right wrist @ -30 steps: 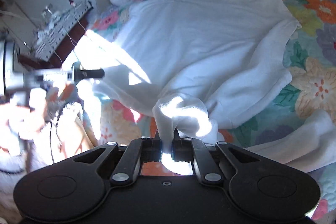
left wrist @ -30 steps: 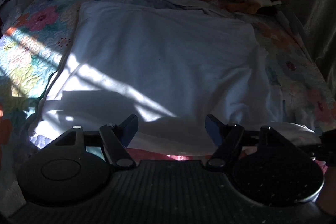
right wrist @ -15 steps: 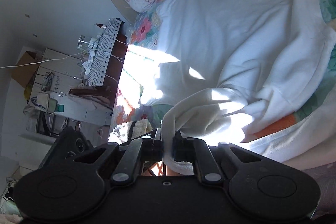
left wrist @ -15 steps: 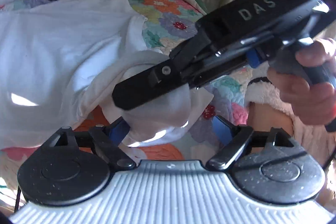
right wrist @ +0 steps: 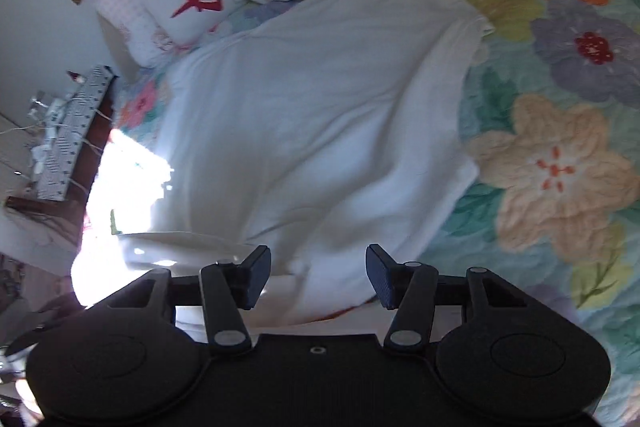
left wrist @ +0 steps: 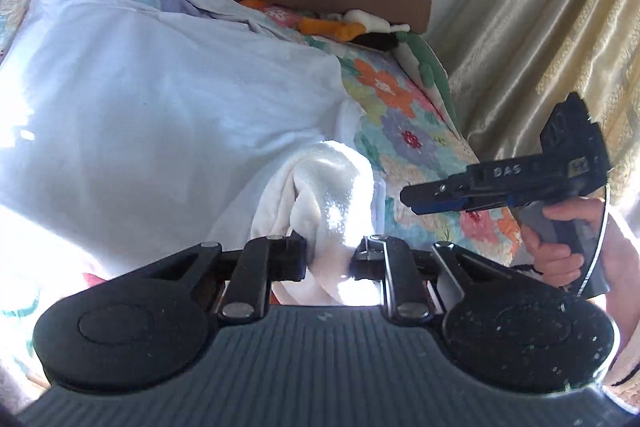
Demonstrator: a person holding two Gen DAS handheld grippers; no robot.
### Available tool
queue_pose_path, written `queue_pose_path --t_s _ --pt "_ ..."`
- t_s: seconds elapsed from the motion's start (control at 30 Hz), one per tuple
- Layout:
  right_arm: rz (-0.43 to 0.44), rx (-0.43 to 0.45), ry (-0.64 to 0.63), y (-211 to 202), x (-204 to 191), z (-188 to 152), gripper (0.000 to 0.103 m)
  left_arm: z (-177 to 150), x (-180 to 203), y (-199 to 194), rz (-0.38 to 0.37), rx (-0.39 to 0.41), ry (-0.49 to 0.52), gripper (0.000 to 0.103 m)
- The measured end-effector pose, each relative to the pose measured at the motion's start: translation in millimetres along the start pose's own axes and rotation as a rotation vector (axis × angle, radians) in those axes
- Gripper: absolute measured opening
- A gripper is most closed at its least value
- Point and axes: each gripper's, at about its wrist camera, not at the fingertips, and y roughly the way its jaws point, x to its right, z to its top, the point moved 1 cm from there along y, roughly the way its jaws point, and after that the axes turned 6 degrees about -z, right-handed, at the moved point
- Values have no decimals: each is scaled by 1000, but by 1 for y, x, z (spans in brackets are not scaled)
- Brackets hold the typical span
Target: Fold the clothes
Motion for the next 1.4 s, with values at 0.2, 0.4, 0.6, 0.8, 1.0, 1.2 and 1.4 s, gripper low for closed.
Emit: queue_pose_path --t_s 0.2,0.4,0.6,0.8,1.0,1.2,1.4 --pt "7 -122 279 51 51 -5 66 5 -25 -9 -4 42 -79 17" --pt "10 -54 459 80 64 0 66 4 -28 -4 -45 50 -98 17" --pt "-470 215 -291 35 -23 4 3 14 -31 -6 -39 19 -89 17" --pt "-775 147 -533 22 -40 -12 3 10 -46 17 -45 -120 -96 19" --pt "-840 -146 -392 82 17 -1 17 5 -73 52 71 -236 -156 17" --pt "-875 -167 -415 91 10 -2 23 21 -91 9 12 -84 -295 17" --pt "-918 -85 -406 81 8 7 48 34 -108 -20 51 25 -353 22"
